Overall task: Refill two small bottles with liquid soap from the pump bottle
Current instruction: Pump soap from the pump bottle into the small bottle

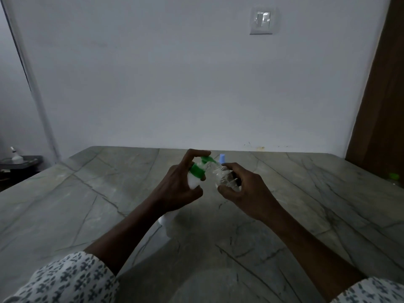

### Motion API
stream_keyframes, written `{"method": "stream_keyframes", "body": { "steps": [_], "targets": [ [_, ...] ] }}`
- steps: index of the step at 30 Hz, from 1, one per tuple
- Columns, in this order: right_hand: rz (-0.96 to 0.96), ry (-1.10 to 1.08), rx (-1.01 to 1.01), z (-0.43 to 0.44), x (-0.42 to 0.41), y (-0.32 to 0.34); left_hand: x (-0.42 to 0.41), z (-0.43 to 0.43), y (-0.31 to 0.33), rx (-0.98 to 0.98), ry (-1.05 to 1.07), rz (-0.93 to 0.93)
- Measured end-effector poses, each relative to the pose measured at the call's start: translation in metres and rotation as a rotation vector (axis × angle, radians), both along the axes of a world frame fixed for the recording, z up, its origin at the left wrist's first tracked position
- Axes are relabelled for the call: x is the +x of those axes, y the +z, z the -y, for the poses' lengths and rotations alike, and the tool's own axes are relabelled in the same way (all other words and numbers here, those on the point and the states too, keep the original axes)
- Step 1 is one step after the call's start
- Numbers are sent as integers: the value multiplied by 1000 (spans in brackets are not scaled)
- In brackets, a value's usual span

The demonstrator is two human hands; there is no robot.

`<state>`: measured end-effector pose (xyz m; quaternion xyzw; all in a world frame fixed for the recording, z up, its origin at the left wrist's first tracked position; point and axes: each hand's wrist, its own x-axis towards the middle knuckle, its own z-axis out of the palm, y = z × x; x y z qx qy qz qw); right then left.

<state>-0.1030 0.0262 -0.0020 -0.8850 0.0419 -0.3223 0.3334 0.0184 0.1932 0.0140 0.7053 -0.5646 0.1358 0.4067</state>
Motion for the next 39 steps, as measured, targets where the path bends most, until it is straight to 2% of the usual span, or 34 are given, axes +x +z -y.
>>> {"method": "stream_keyframes", "body": {
  "steps": [39],
  "targets": [
    [-21,41,48,4,1,-8,0,1,-1,1,17,-12]
  ]
}}
